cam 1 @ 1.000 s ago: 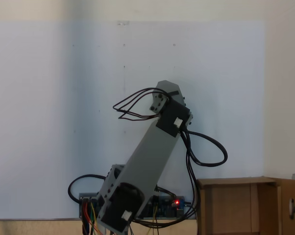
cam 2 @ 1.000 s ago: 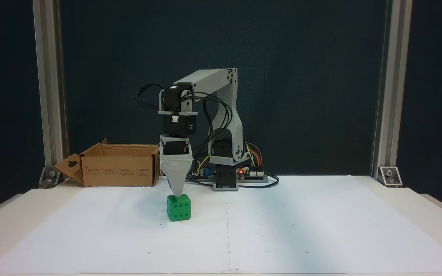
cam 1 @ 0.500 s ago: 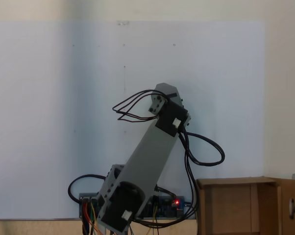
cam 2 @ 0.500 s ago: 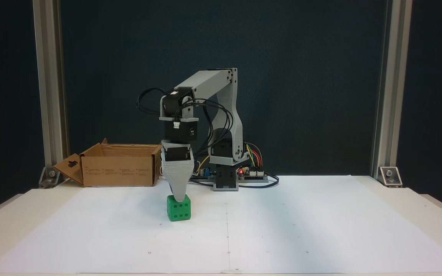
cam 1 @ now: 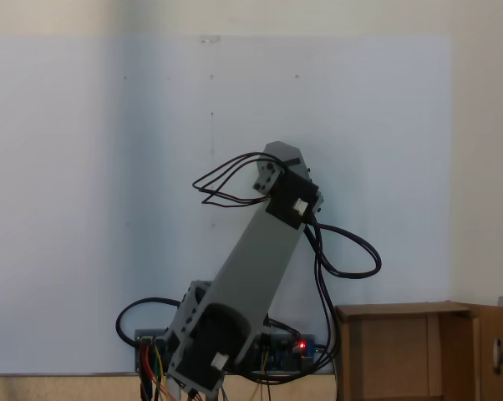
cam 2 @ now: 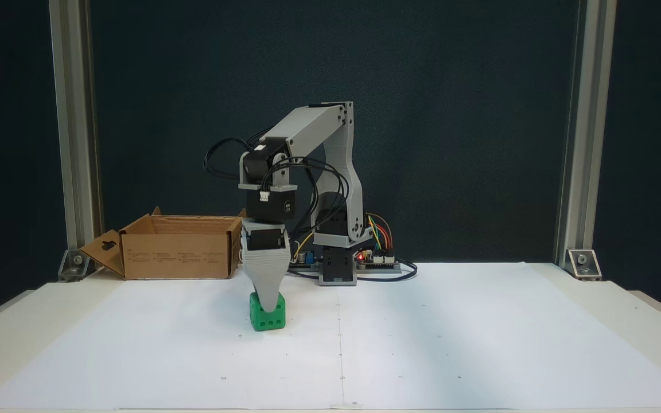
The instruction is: Grasp a green dice and put it in the bin.
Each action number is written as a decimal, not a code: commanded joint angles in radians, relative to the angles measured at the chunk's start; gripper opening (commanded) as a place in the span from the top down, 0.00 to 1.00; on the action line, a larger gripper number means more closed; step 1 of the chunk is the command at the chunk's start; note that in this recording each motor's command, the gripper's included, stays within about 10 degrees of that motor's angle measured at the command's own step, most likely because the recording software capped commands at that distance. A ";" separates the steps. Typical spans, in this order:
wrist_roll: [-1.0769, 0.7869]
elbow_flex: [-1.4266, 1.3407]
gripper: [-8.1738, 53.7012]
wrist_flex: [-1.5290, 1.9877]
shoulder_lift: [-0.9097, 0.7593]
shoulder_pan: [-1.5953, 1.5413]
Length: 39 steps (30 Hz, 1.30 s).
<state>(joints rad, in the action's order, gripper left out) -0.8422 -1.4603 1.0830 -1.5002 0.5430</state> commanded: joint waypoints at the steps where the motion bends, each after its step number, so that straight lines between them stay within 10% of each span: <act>1: -0.048 0.008 0.17 -0.014 0.000 0.000; 39: 0.074 -0.014 0.28 -0.115 0.052 -0.041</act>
<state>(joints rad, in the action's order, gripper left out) -0.8345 -1.4864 0.9971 -1.4450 0.5016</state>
